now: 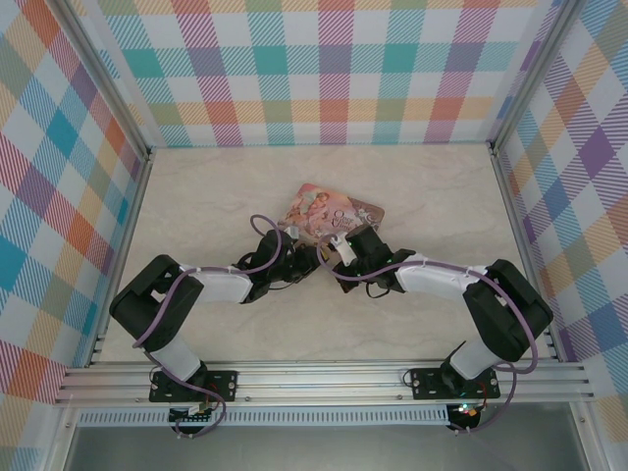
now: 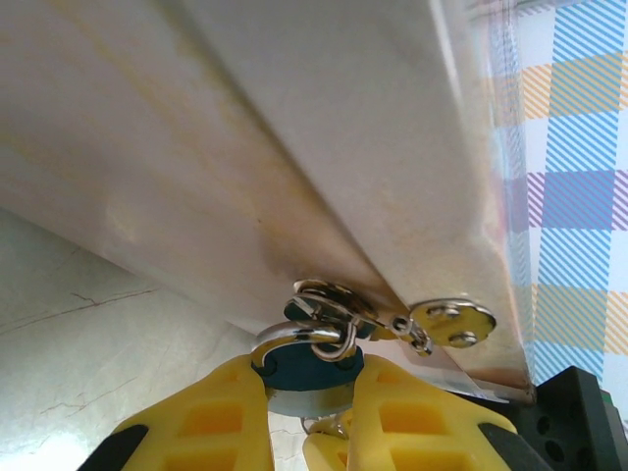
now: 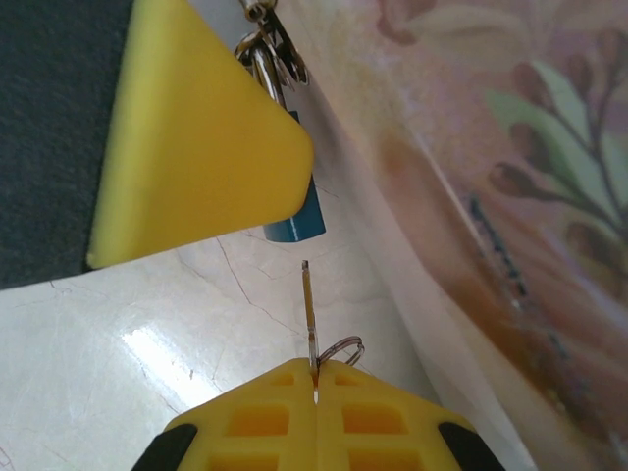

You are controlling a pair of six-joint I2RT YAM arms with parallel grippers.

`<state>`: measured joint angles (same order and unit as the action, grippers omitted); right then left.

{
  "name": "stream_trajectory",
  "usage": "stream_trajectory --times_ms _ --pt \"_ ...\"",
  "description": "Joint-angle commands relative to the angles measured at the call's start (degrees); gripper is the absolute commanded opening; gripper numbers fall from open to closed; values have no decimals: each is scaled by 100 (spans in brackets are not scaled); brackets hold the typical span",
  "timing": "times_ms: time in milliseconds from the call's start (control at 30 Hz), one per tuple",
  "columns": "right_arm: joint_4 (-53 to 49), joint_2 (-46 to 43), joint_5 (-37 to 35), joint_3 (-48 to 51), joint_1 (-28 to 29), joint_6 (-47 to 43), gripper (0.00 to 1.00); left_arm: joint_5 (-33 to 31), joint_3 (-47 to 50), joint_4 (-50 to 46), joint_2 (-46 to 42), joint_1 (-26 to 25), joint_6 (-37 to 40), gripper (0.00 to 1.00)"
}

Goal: Unlock the padlock with the key

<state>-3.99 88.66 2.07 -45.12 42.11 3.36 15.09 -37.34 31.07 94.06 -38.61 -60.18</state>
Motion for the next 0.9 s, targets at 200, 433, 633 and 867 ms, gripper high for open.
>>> stream_trajectory --times_ms 200,433,633,867 --pt "-174 -340 -121 141 61 80 4 51 -332 290 -263 -138 -171 4" --pt "-253 -316 -176 128 166 95 4 71 -335 361 -172 -146 -210 4" --pt "-315 -245 -273 -31 166 18 4 73 -299 374 -178 -147 -196 4" --pt "-389 -146 -376 -150 166 -11 4 70 -245 359 -188 -147 -174 3"
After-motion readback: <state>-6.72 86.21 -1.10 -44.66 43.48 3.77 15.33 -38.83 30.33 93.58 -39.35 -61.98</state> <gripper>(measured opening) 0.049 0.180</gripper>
